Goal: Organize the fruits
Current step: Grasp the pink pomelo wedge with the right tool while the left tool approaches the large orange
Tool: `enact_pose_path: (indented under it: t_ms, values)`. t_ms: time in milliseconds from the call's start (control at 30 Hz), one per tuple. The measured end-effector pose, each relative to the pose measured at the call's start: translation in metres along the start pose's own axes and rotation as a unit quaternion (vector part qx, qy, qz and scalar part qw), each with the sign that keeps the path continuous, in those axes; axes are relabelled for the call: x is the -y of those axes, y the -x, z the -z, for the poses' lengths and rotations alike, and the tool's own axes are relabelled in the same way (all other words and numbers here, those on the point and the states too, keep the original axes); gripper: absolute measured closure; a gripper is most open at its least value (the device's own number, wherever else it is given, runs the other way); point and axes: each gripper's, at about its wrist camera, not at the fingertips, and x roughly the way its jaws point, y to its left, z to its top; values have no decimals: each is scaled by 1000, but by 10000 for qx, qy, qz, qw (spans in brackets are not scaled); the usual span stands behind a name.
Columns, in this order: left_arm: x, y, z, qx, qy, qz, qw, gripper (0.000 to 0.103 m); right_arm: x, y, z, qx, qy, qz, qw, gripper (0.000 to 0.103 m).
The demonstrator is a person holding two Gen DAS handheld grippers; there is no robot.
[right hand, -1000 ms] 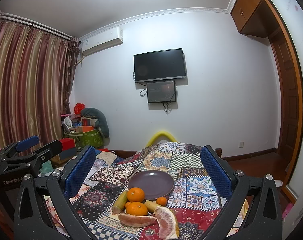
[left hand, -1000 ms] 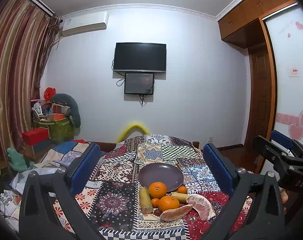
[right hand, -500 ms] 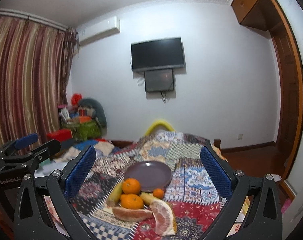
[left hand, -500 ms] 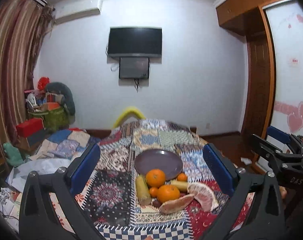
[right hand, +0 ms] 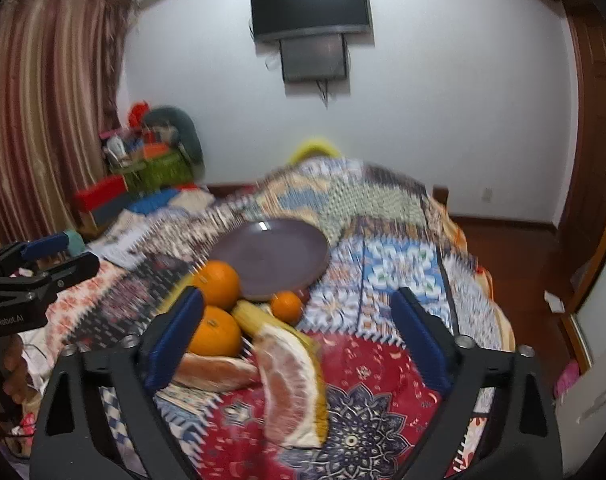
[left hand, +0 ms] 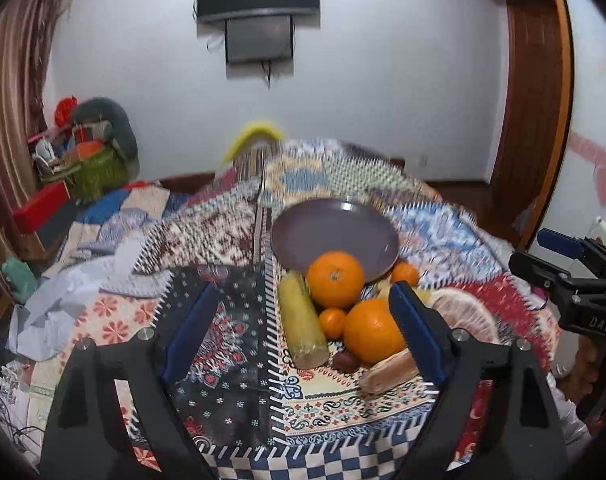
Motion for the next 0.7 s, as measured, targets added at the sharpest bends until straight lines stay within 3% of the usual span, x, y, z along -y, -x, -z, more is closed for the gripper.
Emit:
enact_pose_path:
  t_ms: [67,133,233,533,700]
  values:
    - [-1,-16,4,-189,51,-35,9998,26,5,-12,8,-201,-10,-22,9998,23]
    - [-2,-33,8,-410,97,-3,9991,27,7,-20,12,-343,-14,-56,9994,33]
    - [-2,-50,14,-624,155,160,9978,33,9,-28,20,-504,29,-70,9987,38]
    - [18,-63,22,-845,-24,606,9946,34,6,-55,38,-1038,122,-456,9935,39]
    - [31,-69,23,-935,-158,658,9933,34,9,-66,50,-1335,14,-634,9890,39]
